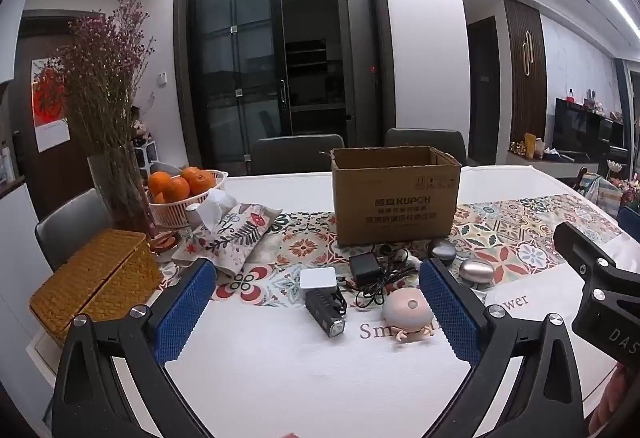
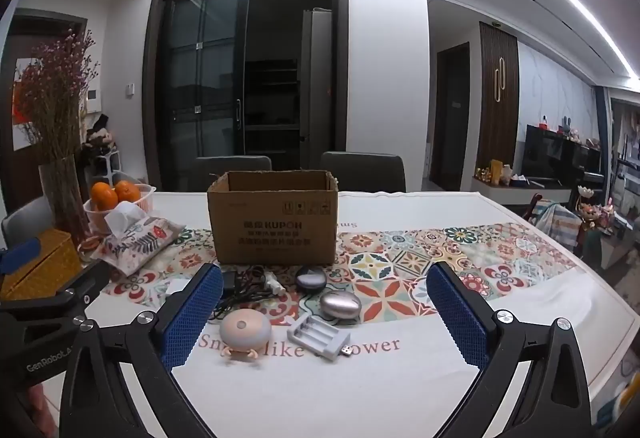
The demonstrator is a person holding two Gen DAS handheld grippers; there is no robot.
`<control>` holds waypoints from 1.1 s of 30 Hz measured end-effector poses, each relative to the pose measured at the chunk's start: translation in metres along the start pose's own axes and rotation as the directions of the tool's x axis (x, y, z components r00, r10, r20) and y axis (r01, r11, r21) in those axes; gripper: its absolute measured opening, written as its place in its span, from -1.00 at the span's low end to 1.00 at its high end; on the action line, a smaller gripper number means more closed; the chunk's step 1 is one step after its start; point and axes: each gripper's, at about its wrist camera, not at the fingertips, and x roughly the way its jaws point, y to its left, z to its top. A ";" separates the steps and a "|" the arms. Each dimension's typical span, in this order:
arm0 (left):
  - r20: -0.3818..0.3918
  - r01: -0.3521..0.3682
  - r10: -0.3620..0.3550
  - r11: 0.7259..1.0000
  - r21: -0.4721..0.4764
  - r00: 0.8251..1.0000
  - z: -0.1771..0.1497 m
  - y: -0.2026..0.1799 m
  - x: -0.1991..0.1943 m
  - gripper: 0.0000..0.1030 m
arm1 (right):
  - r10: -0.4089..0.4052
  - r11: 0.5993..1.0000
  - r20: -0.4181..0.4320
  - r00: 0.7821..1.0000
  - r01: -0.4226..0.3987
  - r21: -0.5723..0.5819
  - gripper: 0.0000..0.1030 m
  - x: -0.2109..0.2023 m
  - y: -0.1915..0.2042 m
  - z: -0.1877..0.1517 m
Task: Organize rigid objects
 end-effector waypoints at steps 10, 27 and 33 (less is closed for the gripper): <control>0.032 -0.030 0.030 1.000 -0.007 0.999 -0.001 0.000 -0.006 1.00 | -0.010 1.000 -0.008 1.000 0.010 -0.002 1.00 0.001 -0.001 0.000; 0.029 -0.022 0.022 1.000 -0.014 0.999 0.001 0.001 -0.006 1.00 | -0.005 1.000 -0.001 1.000 0.005 -0.002 1.00 -0.001 0.001 0.000; 0.025 -0.016 0.016 1.000 -0.013 1.000 0.000 0.001 -0.006 1.00 | -0.006 1.000 -0.002 1.000 0.006 -0.002 1.00 -0.002 0.001 0.000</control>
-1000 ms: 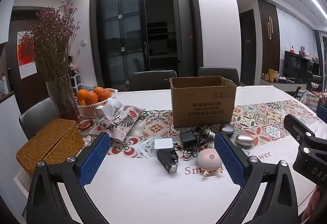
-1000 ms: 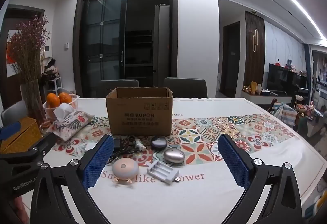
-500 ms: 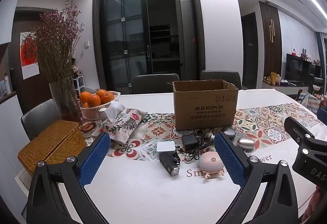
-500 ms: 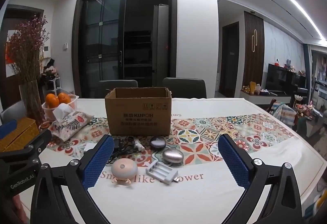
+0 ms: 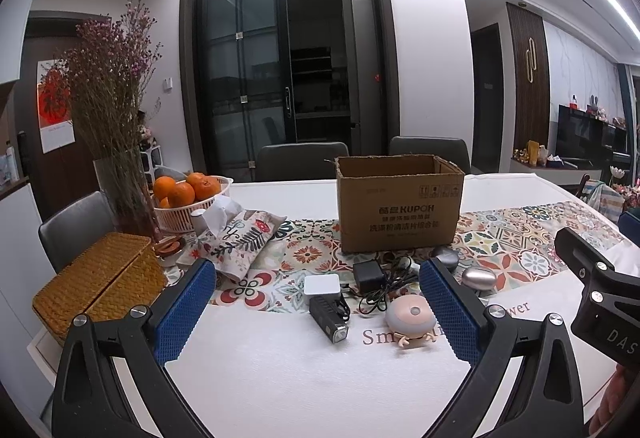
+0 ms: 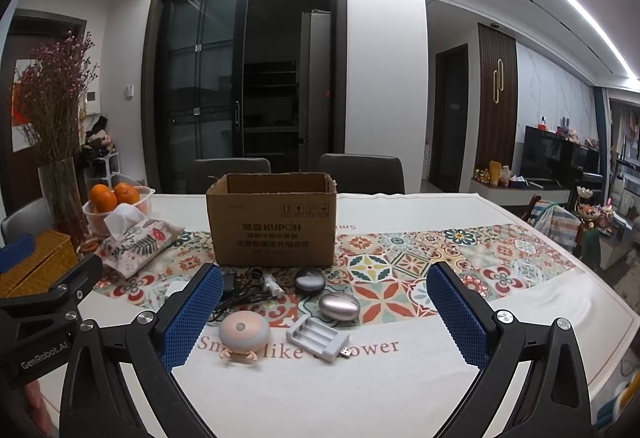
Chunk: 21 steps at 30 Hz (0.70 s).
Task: Organize rigid objects
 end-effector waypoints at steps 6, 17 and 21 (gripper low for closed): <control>0.003 -0.003 0.003 1.000 0.003 1.000 0.000 -0.001 0.000 1.00 | 0.000 1.000 0.001 1.000 0.000 0.000 1.00 0.000 0.000 0.000; 0.004 -0.003 0.003 1.000 0.004 1.000 0.000 -0.001 0.001 1.00 | 0.003 1.000 -0.002 1.000 -0.003 0.001 1.00 0.001 0.000 0.000; 0.004 -0.003 0.003 1.000 0.004 1.000 0.000 0.000 0.000 1.00 | 0.002 1.000 -0.003 1.000 -0.002 0.001 1.00 0.000 0.001 0.001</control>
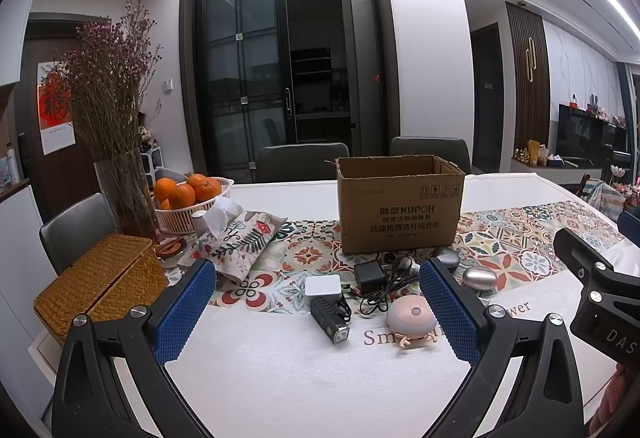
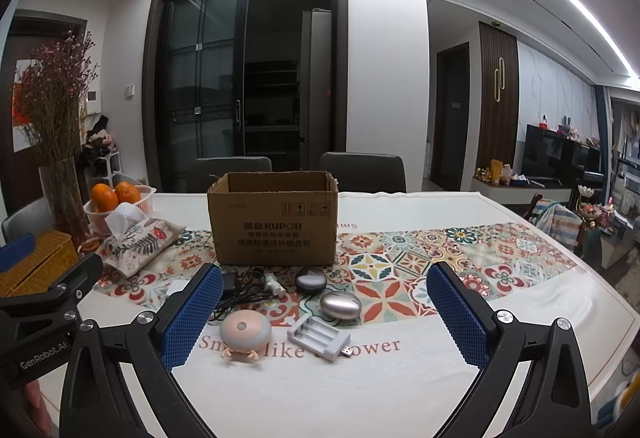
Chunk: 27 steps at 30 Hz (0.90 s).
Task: Organize rigid objects
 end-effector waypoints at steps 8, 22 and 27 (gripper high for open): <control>0.000 0.002 -0.002 1.000 0.000 1.000 0.000 0.000 0.000 1.00 | 0.001 1.000 0.001 1.000 -0.001 0.000 1.00 0.000 0.000 0.000; 0.001 0.001 -0.001 1.000 0.002 1.000 0.000 -0.001 0.000 1.00 | 0.001 1.000 0.002 1.000 -0.001 0.000 1.00 0.000 0.001 0.000; -0.003 0.001 -0.001 1.000 0.001 1.000 -0.001 -0.001 0.000 1.00 | 0.003 1.000 -0.002 1.000 -0.003 0.001 1.00 0.000 0.002 -0.001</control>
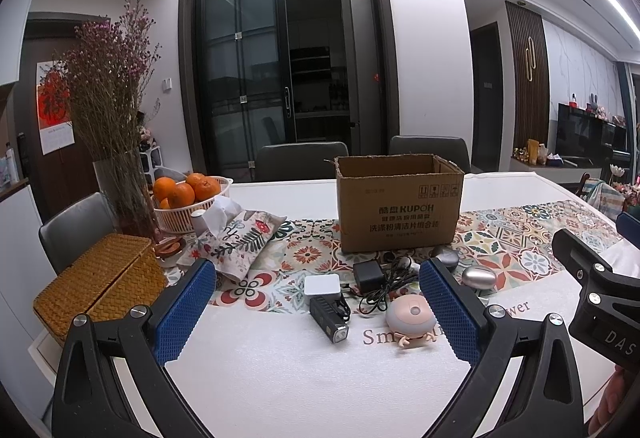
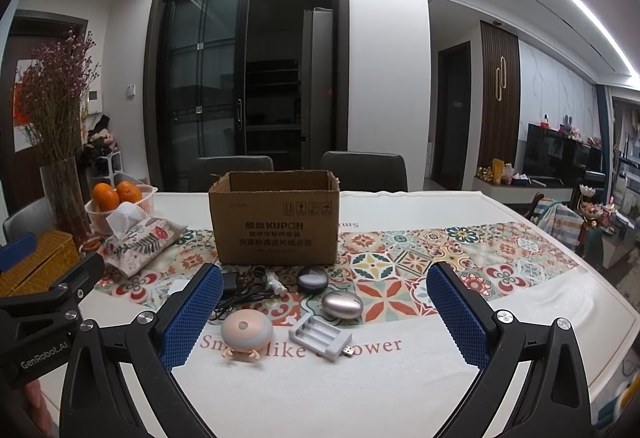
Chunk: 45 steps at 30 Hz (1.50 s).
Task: Organize rigid objects
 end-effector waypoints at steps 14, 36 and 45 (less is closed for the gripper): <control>-0.055 0.013 -0.014 1.000 -0.009 0.998 -0.007 0.002 0.017 1.00 | 0.011 1.000 -0.038 0.999 -0.011 0.000 1.00 0.014 0.004 -0.008; -0.283 0.181 -0.162 0.983 0.040 0.945 -0.040 -0.037 0.095 1.00 | 0.023 1.000 -0.232 0.973 -0.025 -0.005 1.00 0.086 -0.011 -0.038; -0.311 0.221 -0.201 0.975 0.031 0.929 -0.047 -0.065 0.119 1.00 | 0.069 0.997 -0.269 0.961 -0.079 -0.027 1.00 0.117 -0.030 -0.043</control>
